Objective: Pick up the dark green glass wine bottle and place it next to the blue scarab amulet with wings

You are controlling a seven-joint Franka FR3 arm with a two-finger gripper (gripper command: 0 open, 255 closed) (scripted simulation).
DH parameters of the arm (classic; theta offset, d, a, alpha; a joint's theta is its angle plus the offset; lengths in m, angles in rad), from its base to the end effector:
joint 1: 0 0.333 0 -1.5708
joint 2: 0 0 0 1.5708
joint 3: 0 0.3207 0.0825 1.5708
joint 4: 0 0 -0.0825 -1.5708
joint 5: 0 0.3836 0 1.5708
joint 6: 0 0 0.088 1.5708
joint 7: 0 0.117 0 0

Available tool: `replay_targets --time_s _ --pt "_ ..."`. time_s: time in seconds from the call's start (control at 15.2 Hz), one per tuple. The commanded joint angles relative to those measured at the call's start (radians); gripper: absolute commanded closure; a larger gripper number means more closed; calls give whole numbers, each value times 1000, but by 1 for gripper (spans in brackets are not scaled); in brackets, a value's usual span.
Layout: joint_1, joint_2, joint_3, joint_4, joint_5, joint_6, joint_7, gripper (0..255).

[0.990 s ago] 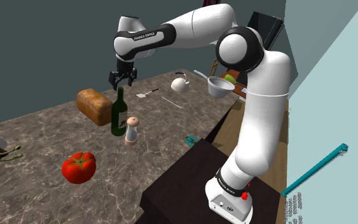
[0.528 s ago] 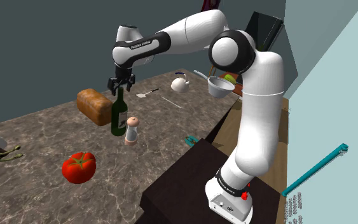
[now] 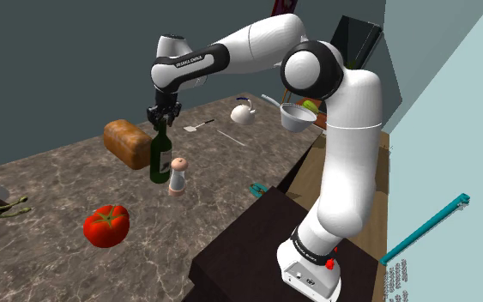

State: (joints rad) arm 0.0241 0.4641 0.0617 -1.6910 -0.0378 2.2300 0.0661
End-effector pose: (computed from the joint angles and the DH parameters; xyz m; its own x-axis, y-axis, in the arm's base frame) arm 0.6773 0.0524 0.3305 0.9965 0.0340 0.0759 0.0342 -0.9994 -0.0011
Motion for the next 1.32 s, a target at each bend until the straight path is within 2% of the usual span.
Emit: replay_targets --time_s 0.0,0.53,1.25 --pt "0 0 0 0 0 0 0 255" --pt "0 0 0 0 0 0 0 255" --pt "-1 -59 3 64 5 -123 -4 255"
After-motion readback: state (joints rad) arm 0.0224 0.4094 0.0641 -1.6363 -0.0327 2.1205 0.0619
